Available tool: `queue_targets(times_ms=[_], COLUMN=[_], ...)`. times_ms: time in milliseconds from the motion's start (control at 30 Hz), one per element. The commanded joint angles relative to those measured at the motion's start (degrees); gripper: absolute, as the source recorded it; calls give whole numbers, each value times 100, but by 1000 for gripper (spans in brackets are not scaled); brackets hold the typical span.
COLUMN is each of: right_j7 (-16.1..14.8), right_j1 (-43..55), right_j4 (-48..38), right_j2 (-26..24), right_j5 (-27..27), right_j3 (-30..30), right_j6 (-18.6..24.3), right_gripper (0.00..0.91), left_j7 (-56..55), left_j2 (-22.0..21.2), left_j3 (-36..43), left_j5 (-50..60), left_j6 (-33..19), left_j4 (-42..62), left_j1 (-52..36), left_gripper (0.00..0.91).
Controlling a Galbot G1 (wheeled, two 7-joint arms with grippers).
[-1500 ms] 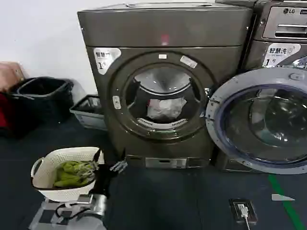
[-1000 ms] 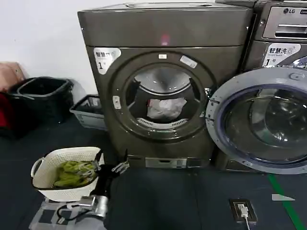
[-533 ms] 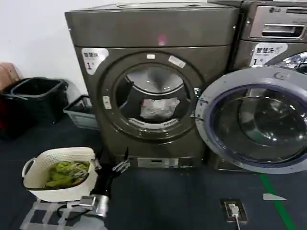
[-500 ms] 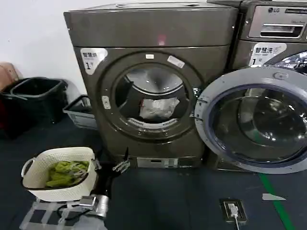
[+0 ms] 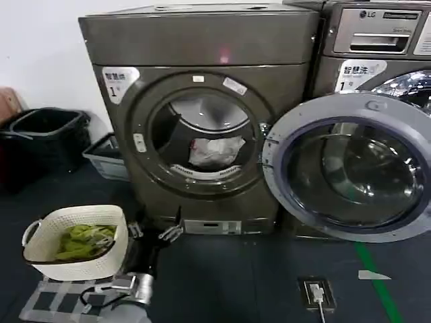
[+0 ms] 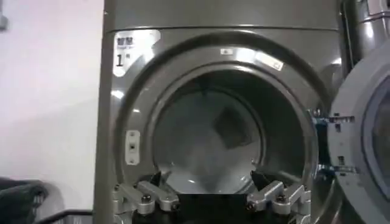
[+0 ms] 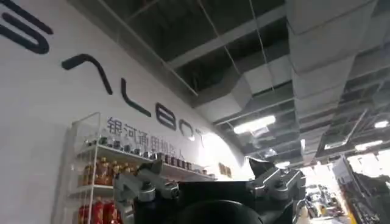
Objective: Grasp the clothes from the dryer.
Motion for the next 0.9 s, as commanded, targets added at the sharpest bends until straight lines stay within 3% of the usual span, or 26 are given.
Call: queue_targets(times_ms=[33, 267, 367, 500, 900], right_j7=[-5, -16, -93, -279, -261], right_j1=[-13, -8, -18, 13, 63], right_j4=[-1, 16, 23, 84, 148], right_j2=[0, 8, 32, 48, 46], right_j5=[5, 0, -28, 17, 153], right_j3=[12, 2, -42, -48, -134], right_j6=[5, 12, 311, 350, 491], right_gripper=[907, 907, 907, 907, 907], left_j7=[-2, 2, 6, 10, 32], left_j2=[3, 17, 32, 46, 142], left_j3=[-42, -104, -125, -128, -97], left_j5=[-21, -52, -71, -77, -109], left_j6=[-4, 5, 8, 5, 35], left_j4=[15, 18, 15, 38, 92], left_j1=[-9, -49, -59, -83, -219], left_gripper=[907, 907, 907, 907, 907])
